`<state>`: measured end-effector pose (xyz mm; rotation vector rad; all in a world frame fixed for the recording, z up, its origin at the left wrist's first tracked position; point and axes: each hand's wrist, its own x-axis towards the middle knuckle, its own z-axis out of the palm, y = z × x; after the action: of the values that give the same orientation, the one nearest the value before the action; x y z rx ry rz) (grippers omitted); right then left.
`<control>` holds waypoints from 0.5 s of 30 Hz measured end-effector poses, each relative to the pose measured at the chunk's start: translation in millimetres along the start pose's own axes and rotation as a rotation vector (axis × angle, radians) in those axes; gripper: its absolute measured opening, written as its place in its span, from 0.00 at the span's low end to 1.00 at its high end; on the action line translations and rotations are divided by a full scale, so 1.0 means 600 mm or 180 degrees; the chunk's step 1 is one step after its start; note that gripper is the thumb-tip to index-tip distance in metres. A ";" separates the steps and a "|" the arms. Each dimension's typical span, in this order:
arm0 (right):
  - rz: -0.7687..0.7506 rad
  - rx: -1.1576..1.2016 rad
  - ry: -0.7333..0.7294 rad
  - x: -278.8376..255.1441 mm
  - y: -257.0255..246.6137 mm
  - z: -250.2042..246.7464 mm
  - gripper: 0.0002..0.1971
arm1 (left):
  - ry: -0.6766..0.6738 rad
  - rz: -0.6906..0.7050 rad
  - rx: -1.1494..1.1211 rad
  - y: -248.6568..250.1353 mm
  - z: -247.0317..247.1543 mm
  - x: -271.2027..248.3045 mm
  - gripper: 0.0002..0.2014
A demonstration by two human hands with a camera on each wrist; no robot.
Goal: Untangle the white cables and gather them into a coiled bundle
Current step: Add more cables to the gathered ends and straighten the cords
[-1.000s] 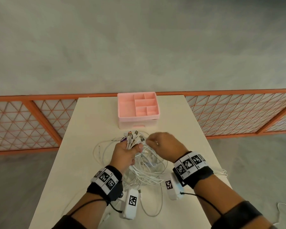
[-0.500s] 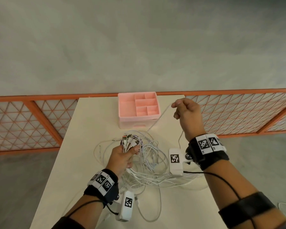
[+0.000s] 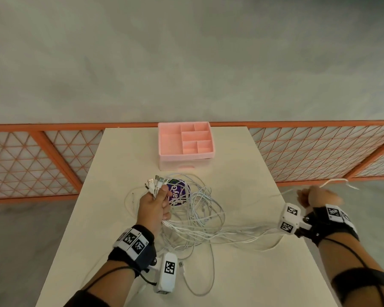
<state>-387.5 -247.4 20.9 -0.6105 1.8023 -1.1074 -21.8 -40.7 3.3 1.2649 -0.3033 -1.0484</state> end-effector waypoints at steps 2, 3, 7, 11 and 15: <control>0.0274 -0.0051 -0.0219 0.024 0.035 -0.010 0.11 | 0.0016 0.0038 -0.0042 0.004 0.010 -0.001 0.16; 0.0393 -0.0060 -0.0353 0.020 0.050 -0.009 0.10 | 0.0015 0.0069 -0.0036 0.007 0.016 -0.001 0.16; -0.0117 -0.0578 -0.0948 -0.070 0.073 0.041 0.10 | -0.0041 0.0239 0.0096 0.017 0.050 -0.008 0.16; -0.1561 -0.1256 -0.2673 -0.234 0.070 0.115 0.19 | -0.0144 0.0355 0.0185 0.032 0.089 -0.024 0.16; -0.2510 -0.2550 -0.3740 -0.343 0.104 0.181 0.08 | -0.0317 0.0225 -0.0253 0.062 0.116 -0.030 0.17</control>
<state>-192.6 -106.7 36.3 -2.0403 0.8349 -0.1901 -62.8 -72.7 65.5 1.1253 -0.3765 -1.0547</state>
